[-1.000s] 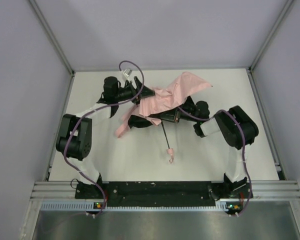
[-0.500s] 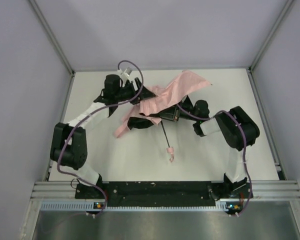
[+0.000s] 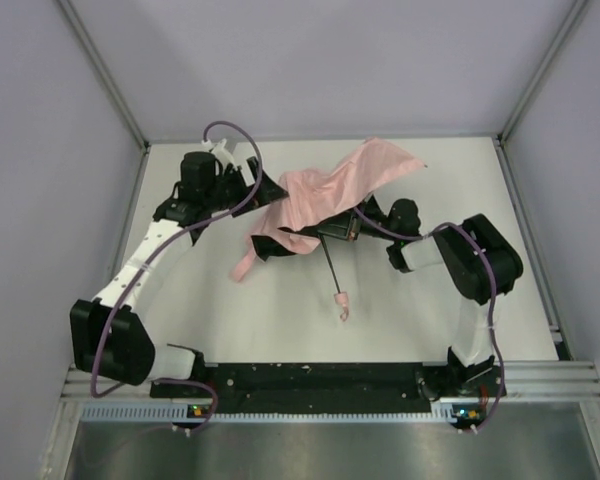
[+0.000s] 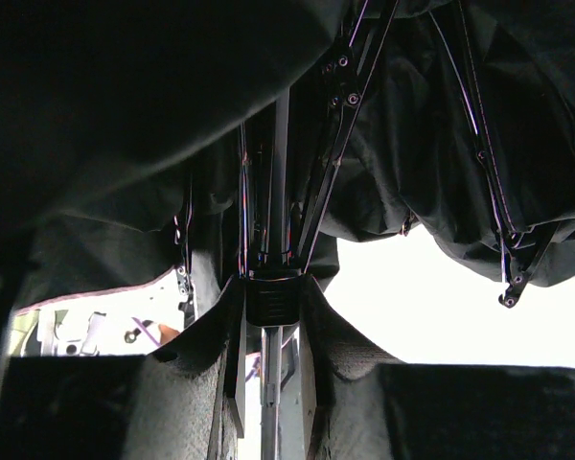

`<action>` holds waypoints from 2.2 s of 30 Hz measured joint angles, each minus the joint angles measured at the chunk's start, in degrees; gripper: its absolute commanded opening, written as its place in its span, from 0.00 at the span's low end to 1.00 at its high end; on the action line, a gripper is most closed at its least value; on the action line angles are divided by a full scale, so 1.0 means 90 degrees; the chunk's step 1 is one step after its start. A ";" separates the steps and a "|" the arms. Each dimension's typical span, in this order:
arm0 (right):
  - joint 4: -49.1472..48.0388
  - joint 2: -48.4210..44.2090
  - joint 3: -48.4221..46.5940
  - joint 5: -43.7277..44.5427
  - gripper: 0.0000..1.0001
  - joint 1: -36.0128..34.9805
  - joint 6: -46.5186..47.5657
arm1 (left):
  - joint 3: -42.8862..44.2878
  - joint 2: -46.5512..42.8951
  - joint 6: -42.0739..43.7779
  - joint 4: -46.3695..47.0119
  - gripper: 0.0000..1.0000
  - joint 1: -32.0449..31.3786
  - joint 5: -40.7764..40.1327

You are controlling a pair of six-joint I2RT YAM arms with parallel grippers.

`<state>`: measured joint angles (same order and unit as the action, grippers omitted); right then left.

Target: Put away the umbrella

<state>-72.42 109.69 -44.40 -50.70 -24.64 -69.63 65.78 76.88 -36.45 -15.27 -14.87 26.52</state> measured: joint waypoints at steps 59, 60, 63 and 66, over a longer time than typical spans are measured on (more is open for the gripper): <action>0.2956 -0.2465 0.0515 0.1792 0.00 0.0209 0.2239 | 0.1761 0.1146 0.0219 -0.0770 0.74 -0.1137 -0.0413; 0.2892 -0.2460 0.0527 0.1753 0.00 0.0209 0.2161 | 0.1843 0.1421 0.0325 -0.0896 0.60 -0.1132 -0.0449; 0.2669 -0.2419 0.0529 0.1598 0.00 0.0209 0.1996 | 0.2076 0.2091 0.0721 -0.1440 0.44 -0.1078 -0.0495; 0.2480 -0.2210 0.0527 0.1343 0.00 0.0211 0.1872 | 0.2096 0.2123 0.1069 -0.1812 0.42 -0.0957 -0.0440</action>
<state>-50.11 89.80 -39.66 -38.61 -22.74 -52.77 84.64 95.98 -26.83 -31.57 -23.49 22.57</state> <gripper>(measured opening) 0.186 0.444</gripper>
